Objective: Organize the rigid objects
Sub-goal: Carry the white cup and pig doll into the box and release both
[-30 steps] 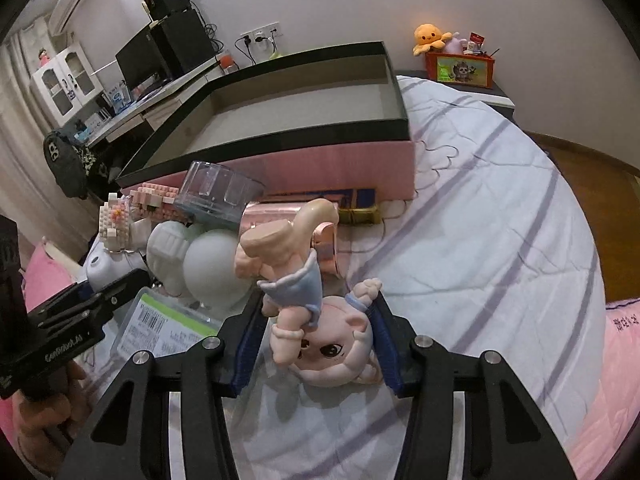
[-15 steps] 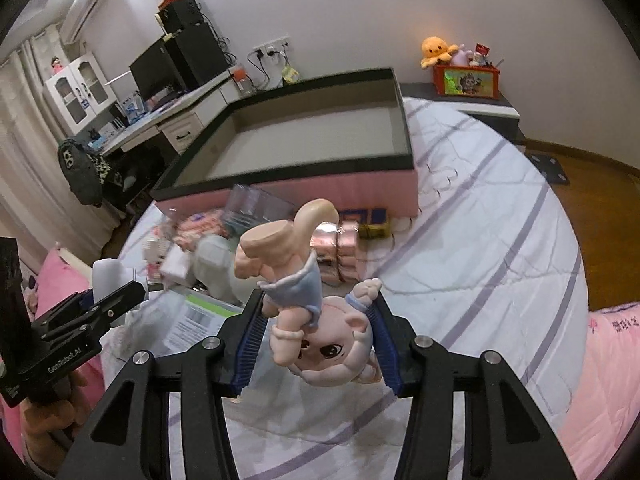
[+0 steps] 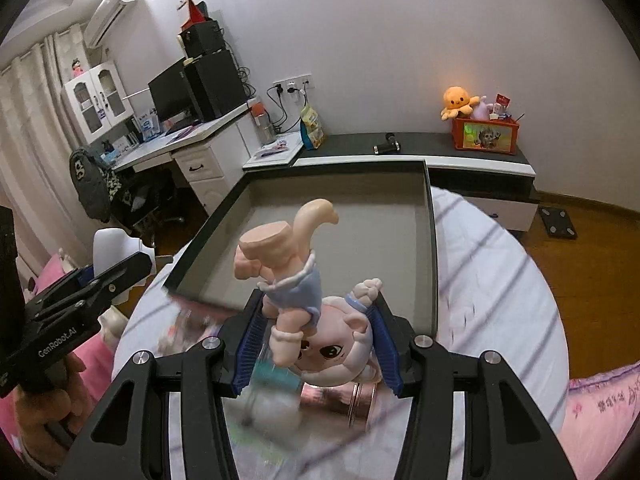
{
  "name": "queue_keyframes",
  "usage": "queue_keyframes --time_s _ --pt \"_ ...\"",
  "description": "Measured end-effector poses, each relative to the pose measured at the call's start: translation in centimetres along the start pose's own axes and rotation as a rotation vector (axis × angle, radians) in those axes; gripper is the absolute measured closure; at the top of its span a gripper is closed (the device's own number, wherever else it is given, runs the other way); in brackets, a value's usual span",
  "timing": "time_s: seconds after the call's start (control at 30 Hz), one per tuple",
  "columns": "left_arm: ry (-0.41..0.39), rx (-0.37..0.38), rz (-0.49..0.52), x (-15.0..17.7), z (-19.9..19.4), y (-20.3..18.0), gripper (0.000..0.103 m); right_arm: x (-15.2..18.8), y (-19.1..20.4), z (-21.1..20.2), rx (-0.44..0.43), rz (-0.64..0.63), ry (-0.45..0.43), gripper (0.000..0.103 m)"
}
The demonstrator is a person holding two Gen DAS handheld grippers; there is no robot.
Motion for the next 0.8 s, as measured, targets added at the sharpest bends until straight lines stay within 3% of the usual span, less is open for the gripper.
queue_keyframes --time_s 0.4,0.43,0.47,0.5,0.53,0.57,0.6,0.73,0.8 --pt "0.116 0.002 0.017 0.0 7.9 -1.8 0.048 -1.2 -3.6 6.4 0.052 0.05 0.088 0.052" --pt "0.117 -0.006 0.021 0.1 8.0 -1.9 0.043 -1.2 -3.6 6.4 0.053 0.051 0.091 0.051" --pt "0.121 -0.017 0.021 0.1 8.1 -1.9 0.028 -1.1 -3.8 6.6 0.057 0.052 0.096 0.051" --pt "0.121 -0.031 0.017 0.1 8.2 -1.8 0.019 -1.0 -3.8 6.7 0.062 0.054 0.097 0.051" --pt "0.11 -0.044 0.01 0.0 7.9 -1.7 0.008 -1.0 -3.8 6.7 0.062 0.049 0.096 0.048" --pt "0.094 -0.051 0.006 -0.1 7.6 -1.6 0.003 -0.8 -3.8 6.7 0.069 0.043 0.107 0.036" --pt "0.077 -0.058 0.003 -0.1 7.2 -1.4 0.001 -0.9 -3.7 6.6 0.07 0.04 0.098 0.016" --pt "0.056 -0.091 -0.02 0.0 5.5 -0.3 0.0 -0.6 -3.3 5.4 0.086 0.04 0.062 0.011" --pt "0.055 -0.088 -0.041 0.2 4.5 0.5 0.0 -0.7 -3.0 4.6 0.085 0.049 0.04 0.0"
Point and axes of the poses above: each gripper's, at about its wrist camera, not at the fingertips, and z roughly the way its jaws point, y to its left, x to its underside, the point moved 2 cm from there along z, roughly the way its jaws point, and after that the axes turned 10 degrees about -x, right-handed, at the moved point
